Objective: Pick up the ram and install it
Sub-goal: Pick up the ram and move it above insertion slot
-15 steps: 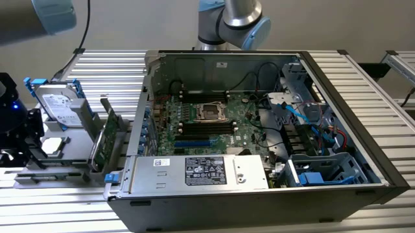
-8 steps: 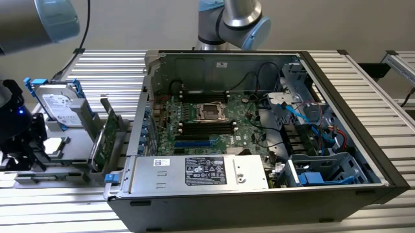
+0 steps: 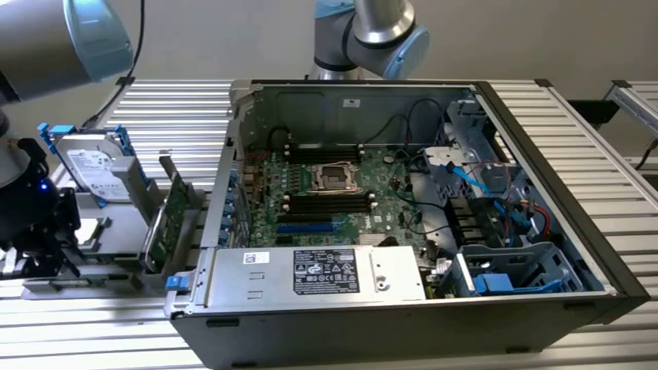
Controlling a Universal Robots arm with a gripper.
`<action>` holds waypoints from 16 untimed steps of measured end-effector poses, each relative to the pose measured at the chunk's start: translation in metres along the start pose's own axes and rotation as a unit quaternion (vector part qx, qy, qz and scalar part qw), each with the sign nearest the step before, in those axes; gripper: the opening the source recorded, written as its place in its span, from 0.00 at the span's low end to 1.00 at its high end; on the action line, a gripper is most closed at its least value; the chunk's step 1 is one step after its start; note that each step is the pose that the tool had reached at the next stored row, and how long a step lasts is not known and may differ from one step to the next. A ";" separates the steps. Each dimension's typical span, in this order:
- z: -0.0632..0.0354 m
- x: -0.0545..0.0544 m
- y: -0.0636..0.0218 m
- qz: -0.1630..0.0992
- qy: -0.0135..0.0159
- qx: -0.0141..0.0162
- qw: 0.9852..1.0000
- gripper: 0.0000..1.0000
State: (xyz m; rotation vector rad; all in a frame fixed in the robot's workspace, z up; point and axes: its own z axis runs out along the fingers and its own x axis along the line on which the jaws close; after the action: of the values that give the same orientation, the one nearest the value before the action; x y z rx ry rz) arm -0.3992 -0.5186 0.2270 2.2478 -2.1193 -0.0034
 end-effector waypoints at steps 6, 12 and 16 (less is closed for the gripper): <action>0.0108 0.000 -0.0031 -0.002 0.001 0.000 1.000 0.30; 0.0216 -0.001 -0.0040 -0.003 0.001 0.000 1.000 0.30; 0.0288 -0.001 -0.0043 -0.003 0.002 0.000 1.000 0.30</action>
State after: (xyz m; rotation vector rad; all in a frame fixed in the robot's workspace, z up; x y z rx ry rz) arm -0.3961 -0.5186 0.1980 2.2521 -2.1115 -0.0001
